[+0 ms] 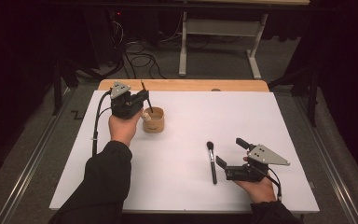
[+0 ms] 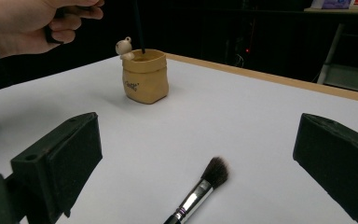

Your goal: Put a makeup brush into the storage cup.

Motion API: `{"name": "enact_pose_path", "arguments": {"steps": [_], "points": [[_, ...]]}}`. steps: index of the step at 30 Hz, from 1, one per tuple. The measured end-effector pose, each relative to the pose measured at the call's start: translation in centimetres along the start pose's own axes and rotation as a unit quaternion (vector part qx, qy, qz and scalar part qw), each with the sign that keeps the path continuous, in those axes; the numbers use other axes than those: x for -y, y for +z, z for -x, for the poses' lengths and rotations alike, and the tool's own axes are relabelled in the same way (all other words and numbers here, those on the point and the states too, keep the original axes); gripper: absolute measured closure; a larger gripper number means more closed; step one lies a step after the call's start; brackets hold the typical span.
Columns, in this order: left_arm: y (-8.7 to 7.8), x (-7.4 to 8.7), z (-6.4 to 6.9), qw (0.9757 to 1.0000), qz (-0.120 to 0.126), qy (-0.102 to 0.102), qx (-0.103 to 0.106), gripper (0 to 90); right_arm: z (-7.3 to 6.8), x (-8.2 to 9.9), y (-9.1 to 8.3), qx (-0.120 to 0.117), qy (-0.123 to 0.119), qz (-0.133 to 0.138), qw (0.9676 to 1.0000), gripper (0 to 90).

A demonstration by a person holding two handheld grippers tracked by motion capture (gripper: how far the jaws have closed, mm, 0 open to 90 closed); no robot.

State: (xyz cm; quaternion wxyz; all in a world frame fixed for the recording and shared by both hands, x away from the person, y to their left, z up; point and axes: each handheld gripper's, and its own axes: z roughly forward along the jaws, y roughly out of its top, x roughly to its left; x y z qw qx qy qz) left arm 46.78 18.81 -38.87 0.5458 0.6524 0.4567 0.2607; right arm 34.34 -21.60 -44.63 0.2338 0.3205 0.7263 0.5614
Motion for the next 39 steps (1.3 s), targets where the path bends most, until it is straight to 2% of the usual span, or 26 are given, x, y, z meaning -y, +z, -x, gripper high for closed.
{"name": "enact_pose_path", "arguments": {"steps": [16, 24, 31, 39], "points": [[0.0, 0.7, -0.5, 0.9999, -0.006, 0.006, -0.011, 83.4, 0.1, 0.1, 0.1, 0.002, 0.000, 0.003, 1.0000, 0.2], [-0.2, 1.3, -1.1, 0.9999, -0.004, -0.006, -0.014, 83.4, 0.0, 0.1, 0.1, 0.002, -0.001, -0.001, 1.0000, 0.2], [0.0, 1.6, -1.1, 0.9999, -0.010, -0.004, -0.013, 83.4, 0.0, 0.2, 0.2, 0.002, -0.003, -0.002, 1.0000, 0.2], [0.1, 2.3, -1.1, 0.9998, -0.014, -0.010, -0.014, 83.4, 0.0, 0.2, 0.2, -0.002, -0.003, -0.004, 1.0000, 0.2]]}}
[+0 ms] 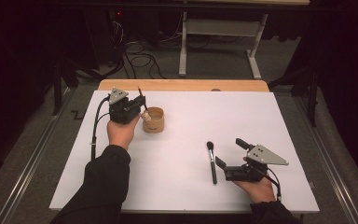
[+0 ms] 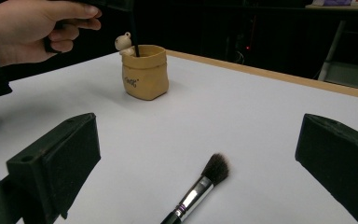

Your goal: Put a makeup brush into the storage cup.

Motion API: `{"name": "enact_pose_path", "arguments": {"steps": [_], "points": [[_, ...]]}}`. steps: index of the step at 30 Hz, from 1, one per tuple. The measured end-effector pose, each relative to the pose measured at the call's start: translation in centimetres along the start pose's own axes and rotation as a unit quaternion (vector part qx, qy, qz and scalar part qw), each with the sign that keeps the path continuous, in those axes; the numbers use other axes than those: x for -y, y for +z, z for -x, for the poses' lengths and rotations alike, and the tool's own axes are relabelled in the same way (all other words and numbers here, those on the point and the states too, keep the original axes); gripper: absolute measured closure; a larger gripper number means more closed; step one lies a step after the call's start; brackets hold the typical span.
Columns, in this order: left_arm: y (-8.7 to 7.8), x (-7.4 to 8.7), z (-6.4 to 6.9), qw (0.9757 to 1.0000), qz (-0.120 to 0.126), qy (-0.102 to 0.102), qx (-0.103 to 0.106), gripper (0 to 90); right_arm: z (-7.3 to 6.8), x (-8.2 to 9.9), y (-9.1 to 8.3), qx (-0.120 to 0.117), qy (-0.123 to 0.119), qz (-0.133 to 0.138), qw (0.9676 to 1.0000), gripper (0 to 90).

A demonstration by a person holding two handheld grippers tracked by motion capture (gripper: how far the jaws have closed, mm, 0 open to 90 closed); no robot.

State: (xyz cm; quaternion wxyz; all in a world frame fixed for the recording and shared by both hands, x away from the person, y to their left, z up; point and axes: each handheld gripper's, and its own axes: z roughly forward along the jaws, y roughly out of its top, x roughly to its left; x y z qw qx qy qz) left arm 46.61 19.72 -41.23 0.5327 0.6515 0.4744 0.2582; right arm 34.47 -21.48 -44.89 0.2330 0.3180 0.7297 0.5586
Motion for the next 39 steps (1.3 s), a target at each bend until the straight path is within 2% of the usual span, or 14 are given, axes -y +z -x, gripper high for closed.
{"name": "enact_pose_path", "arguments": {"steps": [13, 18, 20, 23, 25, 32, 39], "points": [[0.2, 1.0, -0.2, 0.9999, -0.012, -0.005, 0.002, 83.2, -0.1, 0.0, 0.0, 0.003, 0.002, -0.005, 1.0000, 0.2], [0.2, 1.0, 0.0, 0.9999, -0.012, 0.000, 0.004, 81.2, -0.1, 0.1, 0.1, 0.001, 0.000, -0.004, 1.0000, 0.2], [0.2, 0.9, 0.0, 0.9999, -0.010, -0.003, 0.012, 68.7, 0.0, 0.1, 0.1, 0.002, 0.000, -0.004, 1.0000, 0.2], [0.0, 0.8, 0.2, 0.9999, -0.009, 0.004, -0.006, 46.9, -0.1, 0.1, 0.1, 0.002, 0.001, -0.004, 1.0000, 0.2], [-0.1, 0.7, 0.1, 0.9999, -0.010, -0.002, -0.006, 35.3, -0.1, 0.1, 0.1, 0.002, 0.001, -0.004, 1.0000, 0.2], [-0.6, 0.6, 0.0, 0.9998, -0.016, 0.002, -0.008, 19.1, -0.1, 0.1, 0.2, 0.001, -0.001, -0.007, 1.0000, 0.2], [-1.2, 0.5, 0.3, 0.9998, -0.018, 0.005, -0.006, 16.5, -0.2, 0.1, 0.2, 0.001, -0.001, -0.007, 1.0000, 0.2]]}}
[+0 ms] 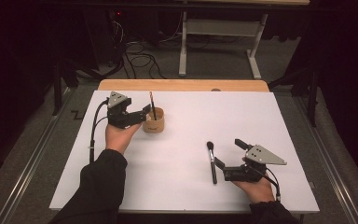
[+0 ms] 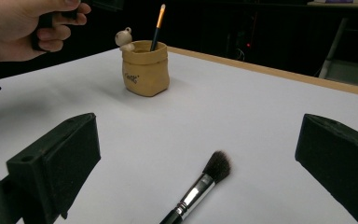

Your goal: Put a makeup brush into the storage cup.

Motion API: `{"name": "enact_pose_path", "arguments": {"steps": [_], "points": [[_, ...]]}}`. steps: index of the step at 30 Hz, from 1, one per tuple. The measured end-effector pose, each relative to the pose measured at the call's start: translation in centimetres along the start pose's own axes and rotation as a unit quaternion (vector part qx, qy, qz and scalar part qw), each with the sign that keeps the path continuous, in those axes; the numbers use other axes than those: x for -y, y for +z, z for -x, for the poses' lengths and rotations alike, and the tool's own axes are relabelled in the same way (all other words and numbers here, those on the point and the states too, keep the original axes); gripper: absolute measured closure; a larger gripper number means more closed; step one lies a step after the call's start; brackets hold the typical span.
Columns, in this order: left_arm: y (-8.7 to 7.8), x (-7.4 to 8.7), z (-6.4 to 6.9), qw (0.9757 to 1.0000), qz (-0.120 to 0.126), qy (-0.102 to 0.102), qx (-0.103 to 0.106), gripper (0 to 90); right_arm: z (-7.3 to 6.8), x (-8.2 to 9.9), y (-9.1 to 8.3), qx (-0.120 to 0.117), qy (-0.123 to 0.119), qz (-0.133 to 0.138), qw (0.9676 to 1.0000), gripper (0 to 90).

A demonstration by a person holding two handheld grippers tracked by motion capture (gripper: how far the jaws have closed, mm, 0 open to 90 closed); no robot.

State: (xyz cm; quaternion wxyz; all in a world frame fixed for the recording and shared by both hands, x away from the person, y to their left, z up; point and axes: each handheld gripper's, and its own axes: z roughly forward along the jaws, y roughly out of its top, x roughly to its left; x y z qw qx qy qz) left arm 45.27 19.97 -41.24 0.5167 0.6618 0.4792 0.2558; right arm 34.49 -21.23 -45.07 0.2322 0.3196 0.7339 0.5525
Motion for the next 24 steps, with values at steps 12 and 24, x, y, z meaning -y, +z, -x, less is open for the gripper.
{"name": "enact_pose_path", "arguments": {"steps": [12, 24], "points": [[-2.0, 0.9, 0.6, 0.9999, -0.005, -0.007, 0.011, 15.0, 0.0, 0.0, 0.0, 0.002, -0.002, 0.001, 1.0000, 0.2], [-4.0, 2.2, 1.6, 0.9998, -0.016, 0.001, 0.013, 15.8, -0.1, 0.0, -0.1, 0.003, -0.002, 0.000, 1.0000, 0.2]]}}
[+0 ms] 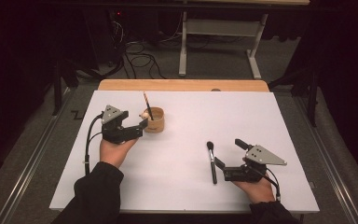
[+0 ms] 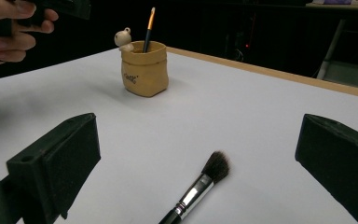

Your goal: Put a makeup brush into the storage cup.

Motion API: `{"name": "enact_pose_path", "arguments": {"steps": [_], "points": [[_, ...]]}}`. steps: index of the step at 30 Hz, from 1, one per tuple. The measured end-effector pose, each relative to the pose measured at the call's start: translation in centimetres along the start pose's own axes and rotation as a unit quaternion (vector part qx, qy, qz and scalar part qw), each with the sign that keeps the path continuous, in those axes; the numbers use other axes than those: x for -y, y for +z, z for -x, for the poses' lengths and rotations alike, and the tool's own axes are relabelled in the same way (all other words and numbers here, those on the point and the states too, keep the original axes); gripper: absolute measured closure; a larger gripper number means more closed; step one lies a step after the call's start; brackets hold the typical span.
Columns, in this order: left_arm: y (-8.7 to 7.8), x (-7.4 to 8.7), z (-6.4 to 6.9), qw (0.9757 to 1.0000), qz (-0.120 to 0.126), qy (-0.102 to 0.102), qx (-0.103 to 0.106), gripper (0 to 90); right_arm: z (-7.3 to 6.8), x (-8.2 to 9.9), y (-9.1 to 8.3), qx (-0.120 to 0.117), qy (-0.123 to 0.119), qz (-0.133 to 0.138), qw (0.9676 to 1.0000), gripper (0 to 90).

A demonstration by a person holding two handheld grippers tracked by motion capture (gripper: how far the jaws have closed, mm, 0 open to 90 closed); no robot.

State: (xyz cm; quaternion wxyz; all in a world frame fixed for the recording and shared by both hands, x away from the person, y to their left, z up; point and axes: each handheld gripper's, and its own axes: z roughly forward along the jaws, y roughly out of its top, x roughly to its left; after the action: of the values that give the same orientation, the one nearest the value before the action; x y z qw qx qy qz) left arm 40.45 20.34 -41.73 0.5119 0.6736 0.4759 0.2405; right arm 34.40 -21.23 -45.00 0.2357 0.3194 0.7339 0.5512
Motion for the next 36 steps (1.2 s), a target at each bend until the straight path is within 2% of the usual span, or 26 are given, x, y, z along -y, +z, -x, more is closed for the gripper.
{"name": "enact_pose_path", "arguments": {"steps": [12, 21, 29, 36], "points": [[-1.4, 1.5, 1.1, 0.9998, -0.011, 0.006, 0.014, 13.4, 0.0, 0.0, 0.0, 0.002, 0.000, 0.001, 1.0000, 0.2], [-2.6, 2.6, 2.3, 0.9995, -0.008, 0.014, 0.025, 11.4, -0.1, 0.0, 0.0, 0.002, 0.000, -0.003, 1.0000, 0.2], [-3.4, 3.7, 2.5, 0.9991, -0.009, 0.021, 0.037, 9.8, -0.1, 0.0, 0.1, 0.002, 0.001, -0.003, 1.0000, 0.2], [-4.3, 5.2, 2.3, 0.9986, -0.012, 0.027, 0.045, 6.5, 0.0, 0.1, 0.1, 0.001, -0.002, -0.004, 1.0000, 0.2]]}}
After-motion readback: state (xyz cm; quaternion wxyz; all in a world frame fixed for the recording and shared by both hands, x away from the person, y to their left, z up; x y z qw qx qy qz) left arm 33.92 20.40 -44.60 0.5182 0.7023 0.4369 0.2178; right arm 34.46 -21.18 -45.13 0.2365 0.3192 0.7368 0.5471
